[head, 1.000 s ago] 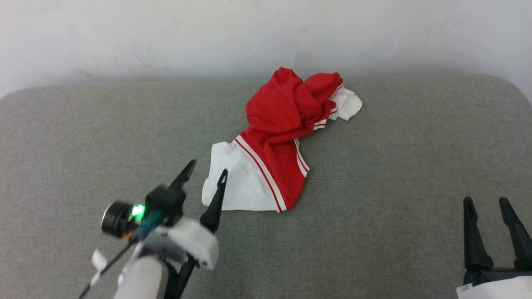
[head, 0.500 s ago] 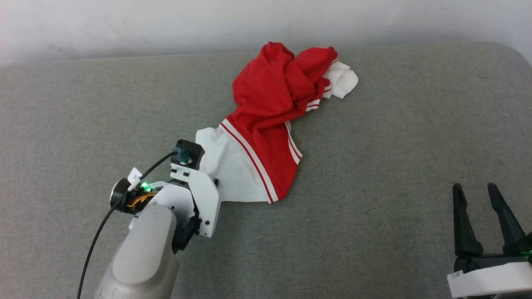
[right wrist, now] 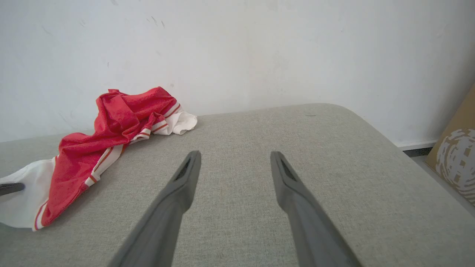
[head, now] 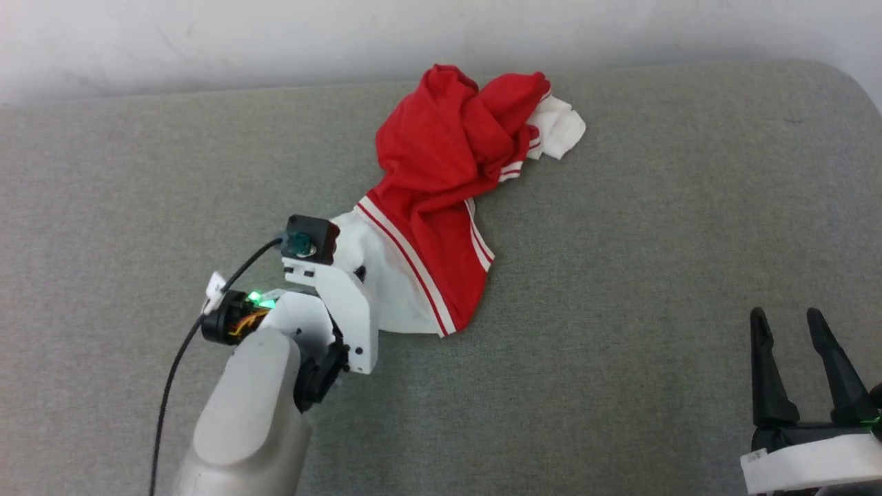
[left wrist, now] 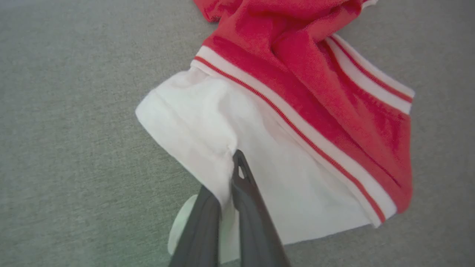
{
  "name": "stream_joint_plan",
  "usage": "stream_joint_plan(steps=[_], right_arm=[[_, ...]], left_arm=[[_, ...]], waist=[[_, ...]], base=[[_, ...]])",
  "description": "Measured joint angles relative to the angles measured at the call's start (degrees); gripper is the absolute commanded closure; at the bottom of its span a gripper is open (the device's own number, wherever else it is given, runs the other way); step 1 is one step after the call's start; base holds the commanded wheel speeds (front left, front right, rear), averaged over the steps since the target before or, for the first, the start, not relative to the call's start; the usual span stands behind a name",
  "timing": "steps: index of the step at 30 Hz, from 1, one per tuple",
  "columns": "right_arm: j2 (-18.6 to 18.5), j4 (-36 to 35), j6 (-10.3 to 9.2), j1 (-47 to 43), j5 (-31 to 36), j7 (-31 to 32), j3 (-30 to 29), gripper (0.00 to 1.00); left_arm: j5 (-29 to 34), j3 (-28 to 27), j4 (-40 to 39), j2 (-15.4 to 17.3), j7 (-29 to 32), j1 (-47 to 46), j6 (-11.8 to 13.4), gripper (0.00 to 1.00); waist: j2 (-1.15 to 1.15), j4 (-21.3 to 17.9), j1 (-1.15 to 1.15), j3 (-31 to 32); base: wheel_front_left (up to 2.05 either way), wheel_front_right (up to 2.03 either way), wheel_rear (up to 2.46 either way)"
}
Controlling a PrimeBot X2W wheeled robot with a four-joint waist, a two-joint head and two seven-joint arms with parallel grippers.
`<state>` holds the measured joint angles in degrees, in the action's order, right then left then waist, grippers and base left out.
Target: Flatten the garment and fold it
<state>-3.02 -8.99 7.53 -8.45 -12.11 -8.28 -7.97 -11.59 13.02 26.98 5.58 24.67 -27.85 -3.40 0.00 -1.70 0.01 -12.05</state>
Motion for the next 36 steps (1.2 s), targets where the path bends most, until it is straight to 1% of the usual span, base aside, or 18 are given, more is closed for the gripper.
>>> stream_joint_plan(steps=[5,8,12,14,17,19,20,21,22,23,26,29,30,34,36], right_arm=[[0.0,0.5,0.0,-0.4,-0.1,0.4,0.2,0.0],[0.0,0.6,0.0,-1.3,-0.2,0.8,0.3,0.0],[0.0,0.5,0.0,-2.5,-0.5,1.3,0.3,0.0],[0.0,0.3,0.0,-2.7,-0.6,1.5,0.3,0.0],[0.0,0.1,0.0,-2.9,-0.6,1.7,0.0,0.0],[0.0,-0.1,0.0,-3.0,-0.6,1.8,-0.1,0.0],[0.0,-0.1,0.0,-3.0,-0.6,2.1,0.0,0.0],[0.0,-0.1,0.0,-3.1,-0.6,2.2,0.0,0.0],[0.0,-0.1,0.0,-3.1,-0.6,2.3,0.1,0.0],[0.0,-0.1,0.0,-3.1,-0.6,2.3,0.2,0.0],[0.0,-0.3,0.0,-3.1,-0.6,2.7,0.3,0.0],[0.0,-0.6,0.0,-3.1,-0.5,3.0,0.5,0.0],[0.0,-0.7,0.0,-3.1,-0.5,3.1,0.5,0.0],[0.0,-1.0,0.0,-3.1,-0.5,3.1,0.5,0.0],[0.0,-0.9,0.0,-3.1,-0.5,3.1,0.5,0.0]], left_arm=[[-6.9,-3.9,-9.2,-1.7,-3.6,7.4,1.9,1.0],[-10.3,-7.9,-16.8,-1.6,-4.0,15.4,4.4,1.0],[-12.8,-14.3,-27.1,0.2,-3.0,27.2,8.3,1.0],[-14.3,-17.4,-31.5,0.5,-2.2,33.0,10.2,1.0],[-14.8,-21.1,-35.1,1.8,-1.6,39.3,11.3,1.0],[-14.9,-21.5,-35.9,2.8,-2.1,41.2,11.1,1.0],[-14.9,-21.3,-36.1,2.7,-2.6,41.5,11.0,0.96],[-14.9,-20.9,-36.4,2.3,-3.5,41.4,10.9,0.58],[-15.1,-20.3,-36.6,1.7,-4.3,41.3,10.5,0.13],[-15.6,-19.8,-36.6,1.0,-5.1,41.0,10.3,0.0],[-16.1,-18.5,-37.2,-0.2,-9.0,38.8,9.5,0.0],[-16.0,-18.3,-38.6,-0.7,-15.2,36.4,8.9,0.0],[-15.5,-18.3,-39.4,-0.8,-18.3,35.8,8.0,0.0],[-12.7,-18.1,-42.0,-1.4,-32.3,33.6,6.5,0.0],[-11.8,-17.1,-42.0,-1.7,-36.8,33.7,6.3,0.0]], waist=[[0.0,1.6,-0.01,2.6],[0.0,2.6,-0.02,4.3],[0.0,4.3,-0.02,5.8],[0.0,5.1,-0.02,6.2],[0.0,6.0,-0.03,6.6],[0.0,6.6,-0.02,6.7],[0.0,6.8,-0.02,6.8],[0.0,7.1,-0.02,6.8],[0.0,7.3,-0.01,6.8],[0.0,7.5,-0.02,6.9],[0.0,7.9,-0.02,7.2],[0.0,8.0,-0.02,7.3],[0.0,8.0,-0.02,7.3],[0.0,7.7,-0.01,7.1],[0.0,7.5,-0.01,7.0]], base=[[0.0,0.0,0.0],[0.0,0.0,0.0],[0.0,0.0,0.0],[0.0,0.0,0.0],[0.0,0.0,0.0],[0.0,0.0,0.0],[0.0,0.0,0.0],[0.0,0.0,0.0],[0.0,0.0,0.0],[0.0,0.0,0.0],[0.0,0.0,0.0],[0.0,0.0,0.0],[0.0,0.0,0.0],[0.0,0.0,0.0],[0.0,0.0,0.0]])
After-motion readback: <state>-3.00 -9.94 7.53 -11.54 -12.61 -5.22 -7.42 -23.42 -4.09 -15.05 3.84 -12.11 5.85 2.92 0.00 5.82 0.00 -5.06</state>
